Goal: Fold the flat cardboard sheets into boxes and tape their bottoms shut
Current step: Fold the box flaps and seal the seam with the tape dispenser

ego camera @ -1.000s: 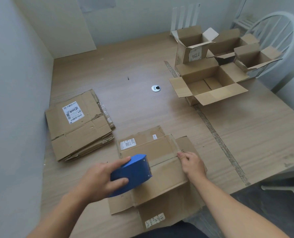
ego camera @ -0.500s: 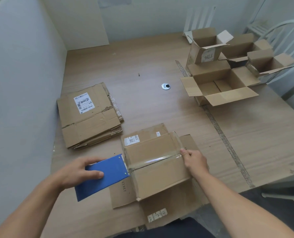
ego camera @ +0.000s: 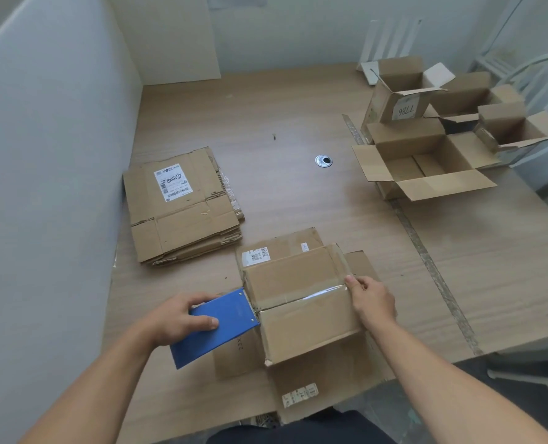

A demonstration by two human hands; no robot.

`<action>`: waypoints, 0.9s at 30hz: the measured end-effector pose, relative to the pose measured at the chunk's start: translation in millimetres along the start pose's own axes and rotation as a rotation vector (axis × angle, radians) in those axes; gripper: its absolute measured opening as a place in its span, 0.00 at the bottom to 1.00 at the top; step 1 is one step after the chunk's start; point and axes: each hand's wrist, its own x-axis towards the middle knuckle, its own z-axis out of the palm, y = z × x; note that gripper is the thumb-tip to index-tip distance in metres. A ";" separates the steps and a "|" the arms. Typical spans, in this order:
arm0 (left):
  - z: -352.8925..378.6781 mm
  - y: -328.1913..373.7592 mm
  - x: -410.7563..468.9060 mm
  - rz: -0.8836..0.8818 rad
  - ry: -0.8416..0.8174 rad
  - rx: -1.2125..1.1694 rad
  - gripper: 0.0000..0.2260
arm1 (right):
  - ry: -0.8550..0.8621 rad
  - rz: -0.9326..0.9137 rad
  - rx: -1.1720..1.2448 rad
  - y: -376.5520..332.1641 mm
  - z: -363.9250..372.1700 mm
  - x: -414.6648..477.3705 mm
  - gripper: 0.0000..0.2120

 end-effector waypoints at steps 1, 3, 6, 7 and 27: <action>2.0 -0.8 0.8 -0.001 0.007 -0.004 0.23 | 0.007 0.030 -0.002 -0.5 -0.1 -2.1 0.22; 5.9 -0.3 -0.6 0.003 0.012 -0.008 0.23 | 0.079 -0.055 -0.086 -4.5 0.7 -14.8 0.24; 10.6 0.3 -3.3 0.003 0.034 -0.011 0.25 | 0.095 -0.531 -0.249 -12.1 10.5 -47.6 0.25; 12.4 0.3 -4.2 0.000 0.036 -0.013 0.26 | 0.013 -0.638 -0.322 -14.9 16.1 -59.4 0.29; 76.2 11.0 -11.1 -0.017 0.137 -0.162 0.26 | -0.163 -0.461 -0.728 -23.7 20.4 -58.2 0.25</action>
